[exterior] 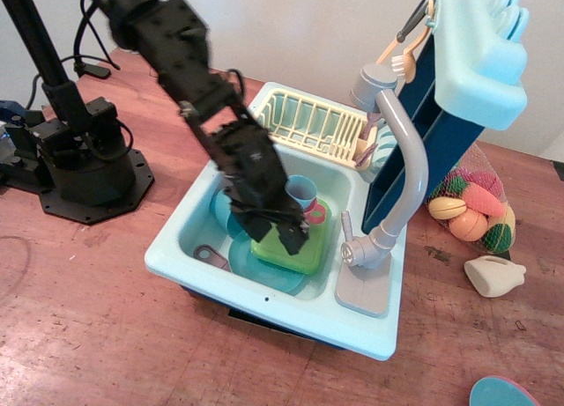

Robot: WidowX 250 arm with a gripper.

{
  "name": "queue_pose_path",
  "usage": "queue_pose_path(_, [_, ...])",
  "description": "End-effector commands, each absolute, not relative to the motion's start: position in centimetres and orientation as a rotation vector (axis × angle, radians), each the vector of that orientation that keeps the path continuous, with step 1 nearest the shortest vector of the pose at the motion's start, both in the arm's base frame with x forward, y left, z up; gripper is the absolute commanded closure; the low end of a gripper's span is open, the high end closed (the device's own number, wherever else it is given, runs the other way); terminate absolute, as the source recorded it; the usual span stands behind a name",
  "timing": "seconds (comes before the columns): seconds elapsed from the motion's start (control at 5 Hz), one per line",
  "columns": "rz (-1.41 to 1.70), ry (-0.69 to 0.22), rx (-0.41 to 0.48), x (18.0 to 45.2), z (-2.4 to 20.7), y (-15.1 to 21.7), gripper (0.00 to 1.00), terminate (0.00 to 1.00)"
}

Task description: Turn lever vertical to front

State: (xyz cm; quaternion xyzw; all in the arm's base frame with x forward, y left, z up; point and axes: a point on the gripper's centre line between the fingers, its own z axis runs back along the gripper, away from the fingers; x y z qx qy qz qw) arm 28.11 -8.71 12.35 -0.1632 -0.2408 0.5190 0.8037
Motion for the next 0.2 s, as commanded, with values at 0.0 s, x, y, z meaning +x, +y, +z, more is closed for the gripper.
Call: queue_pose_path(0.0, [1.154,-0.595,-0.432,26.66,13.04,-9.23,0.0,1.0])
